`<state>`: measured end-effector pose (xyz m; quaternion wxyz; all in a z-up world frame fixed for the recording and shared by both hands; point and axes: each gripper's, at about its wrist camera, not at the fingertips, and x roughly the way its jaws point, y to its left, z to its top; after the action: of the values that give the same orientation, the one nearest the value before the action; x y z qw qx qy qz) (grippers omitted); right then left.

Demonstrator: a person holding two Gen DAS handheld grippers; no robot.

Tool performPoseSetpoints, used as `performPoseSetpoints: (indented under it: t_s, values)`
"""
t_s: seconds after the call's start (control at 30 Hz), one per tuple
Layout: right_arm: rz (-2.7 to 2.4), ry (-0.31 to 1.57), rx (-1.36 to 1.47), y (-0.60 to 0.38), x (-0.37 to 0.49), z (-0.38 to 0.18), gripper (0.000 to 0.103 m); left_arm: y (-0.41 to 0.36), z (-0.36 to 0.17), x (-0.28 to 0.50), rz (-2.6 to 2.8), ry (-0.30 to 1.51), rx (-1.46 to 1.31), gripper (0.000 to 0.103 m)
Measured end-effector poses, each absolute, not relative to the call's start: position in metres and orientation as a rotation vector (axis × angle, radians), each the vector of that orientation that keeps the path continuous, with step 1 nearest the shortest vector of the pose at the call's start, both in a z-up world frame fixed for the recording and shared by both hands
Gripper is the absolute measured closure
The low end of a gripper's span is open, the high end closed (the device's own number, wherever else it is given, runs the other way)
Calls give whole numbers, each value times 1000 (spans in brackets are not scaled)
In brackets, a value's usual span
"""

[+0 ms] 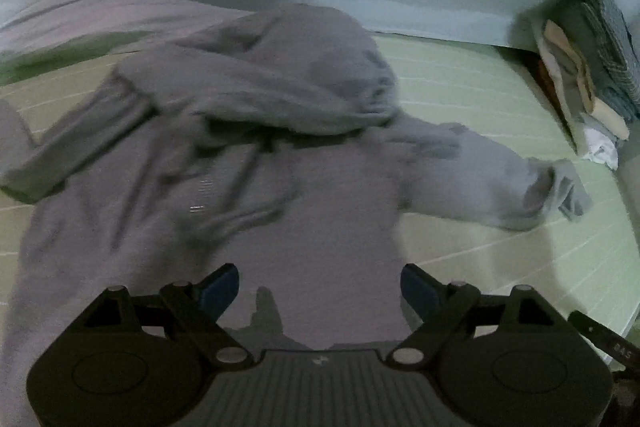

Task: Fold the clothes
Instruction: 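Release the hem with the left gripper and open both grippers above the hoodie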

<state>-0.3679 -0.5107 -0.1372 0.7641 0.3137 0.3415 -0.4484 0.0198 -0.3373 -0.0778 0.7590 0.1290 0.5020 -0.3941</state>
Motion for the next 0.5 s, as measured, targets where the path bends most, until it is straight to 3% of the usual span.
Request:
performPoseSetpoints:
  t_s: [0.5]
  values:
    - [-971, 627, 868, -646, -400, -148, 4, -370, -68, -41, -673, 1054, 184, 13]
